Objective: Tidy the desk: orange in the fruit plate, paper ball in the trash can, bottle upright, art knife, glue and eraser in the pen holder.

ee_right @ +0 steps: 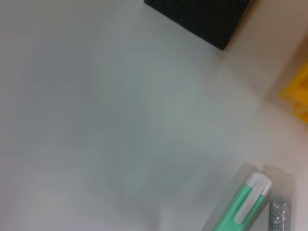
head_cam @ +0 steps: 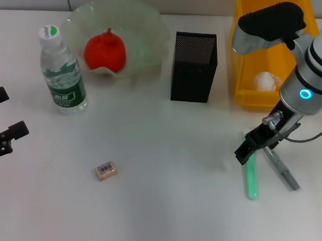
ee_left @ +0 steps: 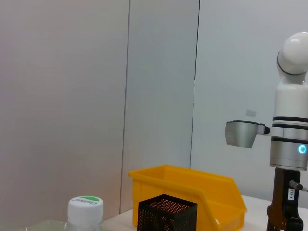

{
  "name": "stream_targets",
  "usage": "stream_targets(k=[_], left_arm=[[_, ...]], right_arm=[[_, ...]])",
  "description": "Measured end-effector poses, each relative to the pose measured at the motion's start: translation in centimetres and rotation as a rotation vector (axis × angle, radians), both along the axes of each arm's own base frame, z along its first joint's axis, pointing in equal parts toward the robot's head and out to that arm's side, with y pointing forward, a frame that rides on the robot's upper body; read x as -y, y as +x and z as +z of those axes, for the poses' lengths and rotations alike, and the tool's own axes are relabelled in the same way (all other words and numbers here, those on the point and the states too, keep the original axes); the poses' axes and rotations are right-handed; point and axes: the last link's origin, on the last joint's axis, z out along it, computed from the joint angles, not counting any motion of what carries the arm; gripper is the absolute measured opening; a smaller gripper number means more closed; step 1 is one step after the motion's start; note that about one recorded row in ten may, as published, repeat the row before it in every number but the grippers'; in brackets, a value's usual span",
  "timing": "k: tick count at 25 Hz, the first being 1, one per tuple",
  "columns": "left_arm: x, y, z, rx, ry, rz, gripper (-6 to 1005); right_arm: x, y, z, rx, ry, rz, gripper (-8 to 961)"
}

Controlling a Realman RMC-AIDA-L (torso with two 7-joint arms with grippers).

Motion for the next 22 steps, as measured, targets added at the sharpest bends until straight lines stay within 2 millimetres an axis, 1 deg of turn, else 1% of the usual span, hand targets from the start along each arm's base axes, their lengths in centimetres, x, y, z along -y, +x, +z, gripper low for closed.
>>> stream_targets(k=[8,22], left_arm=[[-0.02,-0.01,0.02,-0.005,0.007,-0.004,801],[0.01,0.02,-0.20,0.003,0.004,-0.001,801]], right_arm=[[-0.10,0.62,-0.60,0.009,-0.009,-0.005,813],[-0.12,0.49,-0.96,0.004,-0.015,0.012,813]])
